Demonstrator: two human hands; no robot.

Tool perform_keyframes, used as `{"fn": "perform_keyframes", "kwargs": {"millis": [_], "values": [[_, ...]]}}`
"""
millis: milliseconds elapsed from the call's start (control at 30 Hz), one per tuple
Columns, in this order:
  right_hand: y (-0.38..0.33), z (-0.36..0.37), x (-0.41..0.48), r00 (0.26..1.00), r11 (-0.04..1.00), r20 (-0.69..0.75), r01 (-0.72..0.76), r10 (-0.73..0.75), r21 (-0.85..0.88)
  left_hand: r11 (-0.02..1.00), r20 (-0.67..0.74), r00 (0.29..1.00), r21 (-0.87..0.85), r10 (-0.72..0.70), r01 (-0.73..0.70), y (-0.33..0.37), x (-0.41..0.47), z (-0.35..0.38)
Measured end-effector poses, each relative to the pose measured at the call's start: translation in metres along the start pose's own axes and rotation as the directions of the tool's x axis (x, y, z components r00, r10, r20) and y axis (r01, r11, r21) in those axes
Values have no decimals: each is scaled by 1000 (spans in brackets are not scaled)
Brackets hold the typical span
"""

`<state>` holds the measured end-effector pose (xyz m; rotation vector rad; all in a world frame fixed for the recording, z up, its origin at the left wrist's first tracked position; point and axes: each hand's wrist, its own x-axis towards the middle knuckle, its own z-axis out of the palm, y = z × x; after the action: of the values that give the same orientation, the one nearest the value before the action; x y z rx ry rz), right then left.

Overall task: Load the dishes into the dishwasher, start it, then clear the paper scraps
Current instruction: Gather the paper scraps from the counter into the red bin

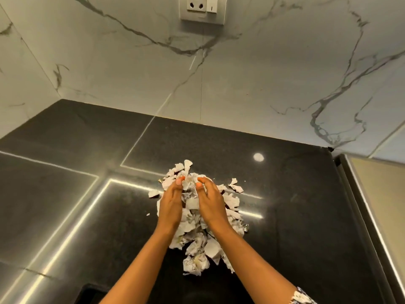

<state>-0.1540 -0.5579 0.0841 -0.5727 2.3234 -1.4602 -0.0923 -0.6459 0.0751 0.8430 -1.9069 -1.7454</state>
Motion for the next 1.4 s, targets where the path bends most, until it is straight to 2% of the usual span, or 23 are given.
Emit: {"fn": "perform_keyframes", "kwargs": {"millis": [100,233,400,467,533,733,867,1033,1233,1400], "values": [[-9,6,1,992,961,-56,-95,113,260,985,-35,996,-158,-79,72,4,6,5],[-17,20,9,953,872,-139,-179,268,455,889,-40,980,-430,-192,157,15,11,15],[-37,20,13,917,743,-225,-103,328,662,729,-19,951,-646,-309,225,31,19,20],[-43,18,15,910,686,-236,-70,341,724,671,38,951,-700,-306,244,35,24,20],[-48,15,16,901,629,-249,-34,356,777,660,47,963,-719,-267,218,39,26,19],[-58,3,10,923,567,-263,60,282,821,609,-50,985,-791,-164,61,52,19,24],[-60,-9,9,953,565,-209,50,221,824,582,-101,978,-813,-185,26,63,8,33],[-51,-22,9,979,537,-112,5,168,844,572,-247,949,-815,-196,-93,65,-3,50],[-40,-30,4,987,448,25,-96,161,889,471,-316,909,-867,-271,-161,66,-19,62],[-59,-33,-16,990,363,97,-127,101,923,455,-404,887,-848,-225,-271,85,-46,52]]}}
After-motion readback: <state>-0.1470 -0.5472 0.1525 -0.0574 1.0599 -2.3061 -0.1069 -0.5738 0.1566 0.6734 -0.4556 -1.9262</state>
